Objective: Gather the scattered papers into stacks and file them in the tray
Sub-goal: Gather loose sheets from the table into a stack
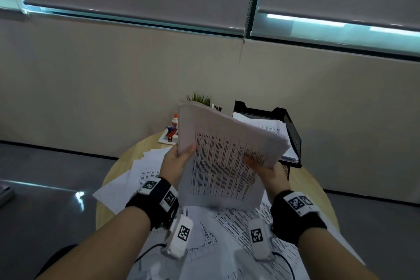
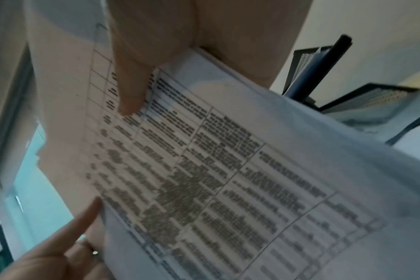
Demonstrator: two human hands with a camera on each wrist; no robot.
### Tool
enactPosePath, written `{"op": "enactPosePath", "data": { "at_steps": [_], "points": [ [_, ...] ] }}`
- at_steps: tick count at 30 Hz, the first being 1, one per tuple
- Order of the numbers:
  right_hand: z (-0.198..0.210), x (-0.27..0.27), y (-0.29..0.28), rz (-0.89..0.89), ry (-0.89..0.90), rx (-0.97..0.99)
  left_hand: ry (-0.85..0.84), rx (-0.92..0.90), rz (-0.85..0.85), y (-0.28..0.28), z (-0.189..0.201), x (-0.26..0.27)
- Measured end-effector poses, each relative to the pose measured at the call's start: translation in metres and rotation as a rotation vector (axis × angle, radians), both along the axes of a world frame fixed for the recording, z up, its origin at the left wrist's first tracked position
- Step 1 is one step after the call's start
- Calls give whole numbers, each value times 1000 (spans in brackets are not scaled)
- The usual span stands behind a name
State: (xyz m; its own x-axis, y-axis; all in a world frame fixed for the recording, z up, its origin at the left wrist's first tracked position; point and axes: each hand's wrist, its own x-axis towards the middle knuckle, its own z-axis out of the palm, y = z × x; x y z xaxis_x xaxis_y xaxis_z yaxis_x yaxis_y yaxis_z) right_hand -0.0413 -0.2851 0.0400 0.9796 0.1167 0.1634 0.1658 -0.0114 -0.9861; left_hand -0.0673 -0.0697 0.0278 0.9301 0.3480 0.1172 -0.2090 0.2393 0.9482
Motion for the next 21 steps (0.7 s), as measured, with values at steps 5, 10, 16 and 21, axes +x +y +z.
{"op": "enactPosePath", "data": {
  "at_steps": [5, 10, 16, 21],
  "points": [
    [24, -3, 14, -7, 12, 262, -96, -23, 113, -11, 17, -2],
    [8, -1, 6, -49, 7, 145, -29, -25, 92, -5, 5, -7],
    [-4, -4, 6, -13, 34, 86, 41, -11, 82, -7, -4, -7],
    [5, -3, 0, 5, -25, 80, -32, 5, 69, -2, 4, -14]
  ]
}}
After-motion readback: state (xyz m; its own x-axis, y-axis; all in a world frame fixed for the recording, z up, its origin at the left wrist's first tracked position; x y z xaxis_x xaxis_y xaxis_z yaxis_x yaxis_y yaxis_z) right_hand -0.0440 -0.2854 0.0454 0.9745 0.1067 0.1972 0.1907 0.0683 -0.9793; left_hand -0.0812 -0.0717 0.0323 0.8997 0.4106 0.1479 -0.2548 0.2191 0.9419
